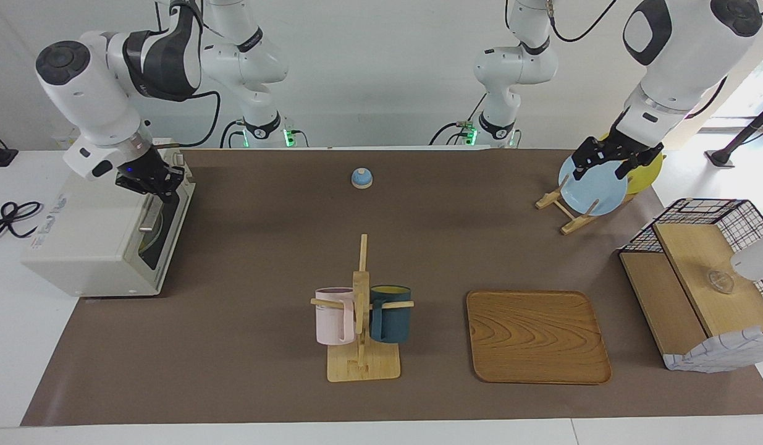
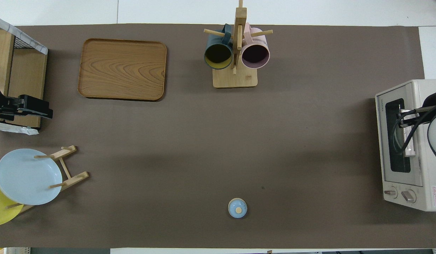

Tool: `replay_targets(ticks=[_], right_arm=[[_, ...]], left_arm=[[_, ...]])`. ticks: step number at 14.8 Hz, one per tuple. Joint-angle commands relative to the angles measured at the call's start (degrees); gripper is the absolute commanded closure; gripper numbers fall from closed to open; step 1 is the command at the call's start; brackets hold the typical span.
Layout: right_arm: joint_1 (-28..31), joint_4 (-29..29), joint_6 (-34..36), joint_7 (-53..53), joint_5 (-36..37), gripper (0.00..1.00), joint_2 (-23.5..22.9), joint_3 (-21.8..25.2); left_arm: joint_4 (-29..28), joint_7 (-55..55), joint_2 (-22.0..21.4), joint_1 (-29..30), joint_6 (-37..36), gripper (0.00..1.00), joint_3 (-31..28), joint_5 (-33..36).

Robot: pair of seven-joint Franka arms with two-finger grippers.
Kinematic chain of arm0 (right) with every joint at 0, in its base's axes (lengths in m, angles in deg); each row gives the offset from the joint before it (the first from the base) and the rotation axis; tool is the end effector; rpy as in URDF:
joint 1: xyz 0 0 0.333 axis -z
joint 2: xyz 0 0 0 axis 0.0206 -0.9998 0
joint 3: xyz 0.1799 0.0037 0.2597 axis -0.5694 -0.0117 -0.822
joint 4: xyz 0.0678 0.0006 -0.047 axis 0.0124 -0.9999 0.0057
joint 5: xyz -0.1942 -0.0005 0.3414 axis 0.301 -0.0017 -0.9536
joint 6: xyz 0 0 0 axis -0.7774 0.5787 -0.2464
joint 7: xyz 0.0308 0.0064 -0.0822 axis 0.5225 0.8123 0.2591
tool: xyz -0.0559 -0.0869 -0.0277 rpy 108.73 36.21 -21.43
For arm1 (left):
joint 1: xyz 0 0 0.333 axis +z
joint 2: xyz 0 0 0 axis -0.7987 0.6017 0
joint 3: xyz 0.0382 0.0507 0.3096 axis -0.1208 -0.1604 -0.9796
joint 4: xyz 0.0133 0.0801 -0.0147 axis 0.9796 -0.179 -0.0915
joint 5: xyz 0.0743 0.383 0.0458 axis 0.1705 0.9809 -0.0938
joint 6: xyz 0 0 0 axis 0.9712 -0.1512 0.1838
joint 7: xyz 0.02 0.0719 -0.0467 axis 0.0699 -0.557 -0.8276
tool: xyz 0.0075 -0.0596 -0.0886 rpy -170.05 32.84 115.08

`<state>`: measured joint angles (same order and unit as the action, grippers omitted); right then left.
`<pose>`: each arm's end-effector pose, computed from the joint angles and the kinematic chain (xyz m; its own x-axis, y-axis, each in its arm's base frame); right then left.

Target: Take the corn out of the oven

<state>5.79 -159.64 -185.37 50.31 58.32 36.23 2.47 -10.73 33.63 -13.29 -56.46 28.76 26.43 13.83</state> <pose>0.5381 -0.0795 0.5107 0.9888 0.1042 -0.1069 0.1101 -0.9926 0.0510 0.5445 -0.0301 0.5956 0.9983 -0.0391 -0.0441 -0.0375 -0.9986 0.0363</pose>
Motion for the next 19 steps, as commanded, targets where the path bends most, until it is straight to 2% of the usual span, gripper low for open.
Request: replay_targets(ticks=[1,6,14,19], right_arm=[[2.76,-4.64,-3.72,3.38,0.91,1.0,2.09,-0.32],[4.0,-5.7,-5.3,6.27,3.72,1.0,1.48,-0.32],[4.27,-8.25,-6.19,6.46,3.72,1.0,1.83,-0.41],[2.6,-10.36,-10.84,5.05,2.93,1.0,1.3,-0.58]], left_arm=[[-0.01,0.3,-0.67,0.46,-0.79,0.0,0.42,1.29],[-0.01,0.3,-0.67,0.46,-0.79,0.0,0.42,1.29],[-0.01,0.3,-0.67,0.46,-0.79,0.0,0.42,1.29],[-0.01,0.3,-0.75,0.46,-0.79,0.0,0.42,1.29]])
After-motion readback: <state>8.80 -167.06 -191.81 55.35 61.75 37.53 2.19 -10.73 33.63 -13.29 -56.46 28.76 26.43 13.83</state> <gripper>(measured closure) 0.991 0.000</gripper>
